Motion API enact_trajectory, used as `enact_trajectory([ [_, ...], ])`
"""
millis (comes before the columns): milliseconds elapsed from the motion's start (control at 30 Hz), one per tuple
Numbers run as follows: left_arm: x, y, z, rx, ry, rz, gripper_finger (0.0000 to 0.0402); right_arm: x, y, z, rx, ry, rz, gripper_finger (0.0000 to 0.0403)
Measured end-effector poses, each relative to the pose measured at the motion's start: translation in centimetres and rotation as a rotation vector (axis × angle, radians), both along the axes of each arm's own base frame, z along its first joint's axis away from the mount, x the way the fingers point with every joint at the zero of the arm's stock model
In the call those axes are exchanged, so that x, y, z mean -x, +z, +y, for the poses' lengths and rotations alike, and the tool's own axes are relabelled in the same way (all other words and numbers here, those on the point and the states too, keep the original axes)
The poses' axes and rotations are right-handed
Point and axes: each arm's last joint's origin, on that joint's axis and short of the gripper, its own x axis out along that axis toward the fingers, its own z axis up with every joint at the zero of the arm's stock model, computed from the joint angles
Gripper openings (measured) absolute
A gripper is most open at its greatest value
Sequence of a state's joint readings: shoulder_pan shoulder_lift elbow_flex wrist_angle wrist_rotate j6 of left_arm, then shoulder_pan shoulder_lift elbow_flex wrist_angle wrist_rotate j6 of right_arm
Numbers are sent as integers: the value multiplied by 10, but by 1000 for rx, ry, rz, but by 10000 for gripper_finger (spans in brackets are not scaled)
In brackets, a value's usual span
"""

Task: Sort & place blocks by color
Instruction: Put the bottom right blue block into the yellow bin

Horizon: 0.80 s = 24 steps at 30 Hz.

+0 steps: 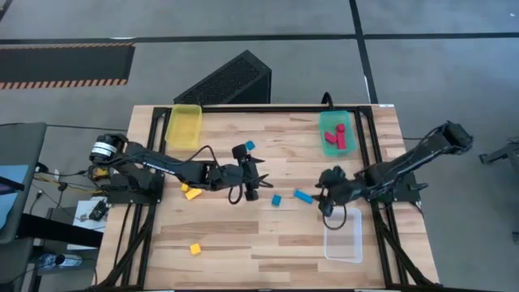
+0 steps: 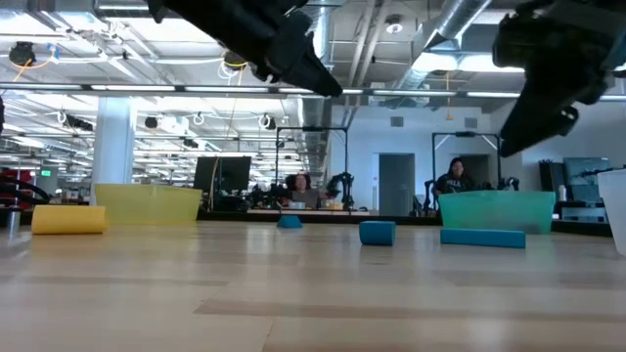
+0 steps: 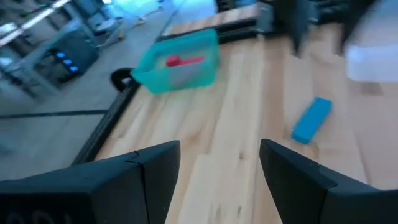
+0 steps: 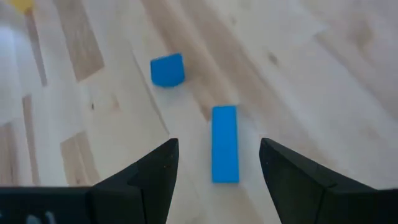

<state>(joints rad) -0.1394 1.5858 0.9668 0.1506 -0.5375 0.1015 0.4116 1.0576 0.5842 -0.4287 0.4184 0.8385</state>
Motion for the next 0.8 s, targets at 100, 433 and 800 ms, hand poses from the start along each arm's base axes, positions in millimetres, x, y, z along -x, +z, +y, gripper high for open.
enact_trajectory([
  [100, 1, -1, 1, 35, 66, -15, 213, -1, -7, 11, -18, 7, 21, 249],
  [433, 9, -12, -14, 171, 116, 26, 213, -27, -47, 32, 103, 118, 93, 249],
  [800, 12, -12, -23, 91, 132, 40, 213, -36, -74, 13, 155, 57, 255, 249],
])
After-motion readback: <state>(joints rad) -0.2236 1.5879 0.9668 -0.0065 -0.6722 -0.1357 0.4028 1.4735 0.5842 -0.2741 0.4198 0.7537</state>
